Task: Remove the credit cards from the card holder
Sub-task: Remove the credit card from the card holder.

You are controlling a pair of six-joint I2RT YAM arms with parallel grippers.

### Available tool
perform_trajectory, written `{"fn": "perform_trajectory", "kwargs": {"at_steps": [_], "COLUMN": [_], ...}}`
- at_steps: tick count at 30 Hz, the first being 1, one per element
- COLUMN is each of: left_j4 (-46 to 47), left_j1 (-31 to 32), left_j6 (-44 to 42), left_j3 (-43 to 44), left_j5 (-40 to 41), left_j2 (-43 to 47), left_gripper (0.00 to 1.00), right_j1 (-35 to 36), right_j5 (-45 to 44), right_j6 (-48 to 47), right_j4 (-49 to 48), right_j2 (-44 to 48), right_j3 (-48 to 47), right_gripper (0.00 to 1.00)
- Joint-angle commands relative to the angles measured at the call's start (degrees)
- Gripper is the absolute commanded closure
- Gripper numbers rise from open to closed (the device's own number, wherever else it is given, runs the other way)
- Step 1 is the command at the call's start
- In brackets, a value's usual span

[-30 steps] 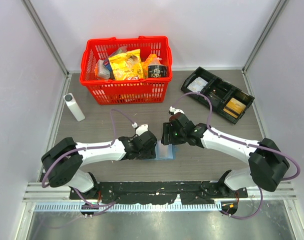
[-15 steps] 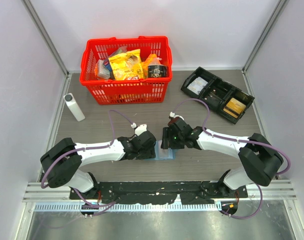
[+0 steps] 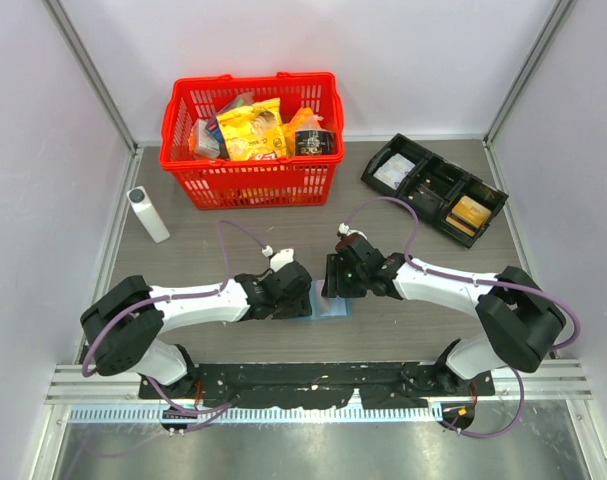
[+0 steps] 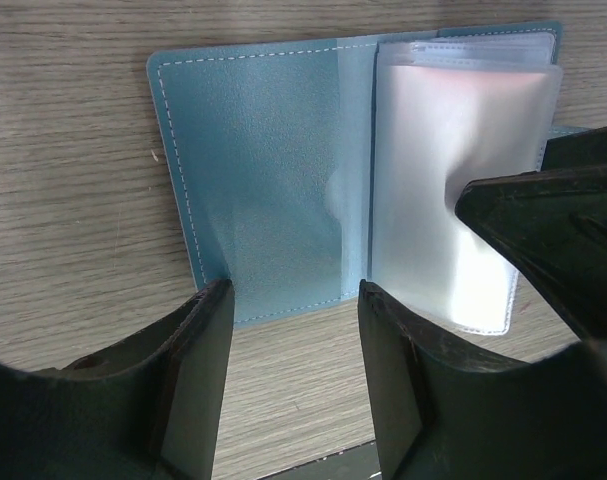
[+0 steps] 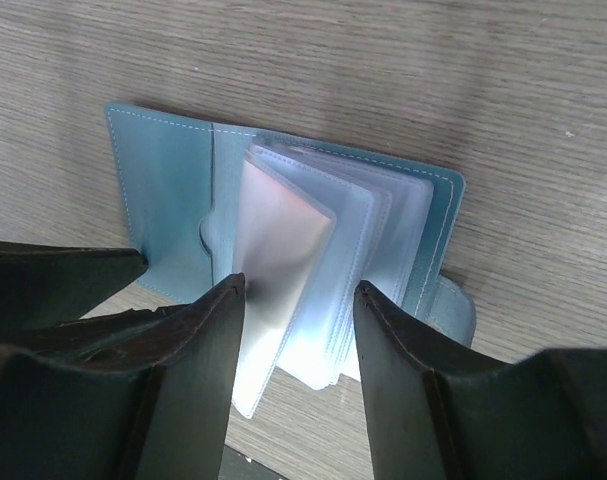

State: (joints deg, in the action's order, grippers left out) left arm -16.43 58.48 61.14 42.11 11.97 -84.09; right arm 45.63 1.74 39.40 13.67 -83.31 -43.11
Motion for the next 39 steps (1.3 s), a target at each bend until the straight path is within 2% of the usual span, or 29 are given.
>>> {"fn": "perform_trajectory", "kwargs": {"at_steps": [1,19,28,39], "left_j4": [3.8,8.8,12.6,8.1], "left_j1": [0.1,0.1,0.0,-0.1], "left_j6": [1.4,3.1,6.2,7.1], "left_j3": [-1.2,-5.4,-11.7,-15.0], "left_j5": [-2.7,-2.1,-0.8,2.2], "left_j2": [0.3,5.5,13.6,25.1], "left_gripper": [0.45,0.45,0.45,0.44], "right_j1": [0.2,0.4,1.0,4.6], "right_j5": [2.7,8.0,9.2,9.8], "right_j6": [0.9,2.2,2.6,2.7], "right_j4": [-2.3,-3.5,-4.3,-5.8], "right_j2": [1.4,3.6,3.0,-4.0], "right_j3": [-1.4,-3.7,-4.7,-7.5], "right_gripper": [0.48,0.5,0.55,0.55]}}
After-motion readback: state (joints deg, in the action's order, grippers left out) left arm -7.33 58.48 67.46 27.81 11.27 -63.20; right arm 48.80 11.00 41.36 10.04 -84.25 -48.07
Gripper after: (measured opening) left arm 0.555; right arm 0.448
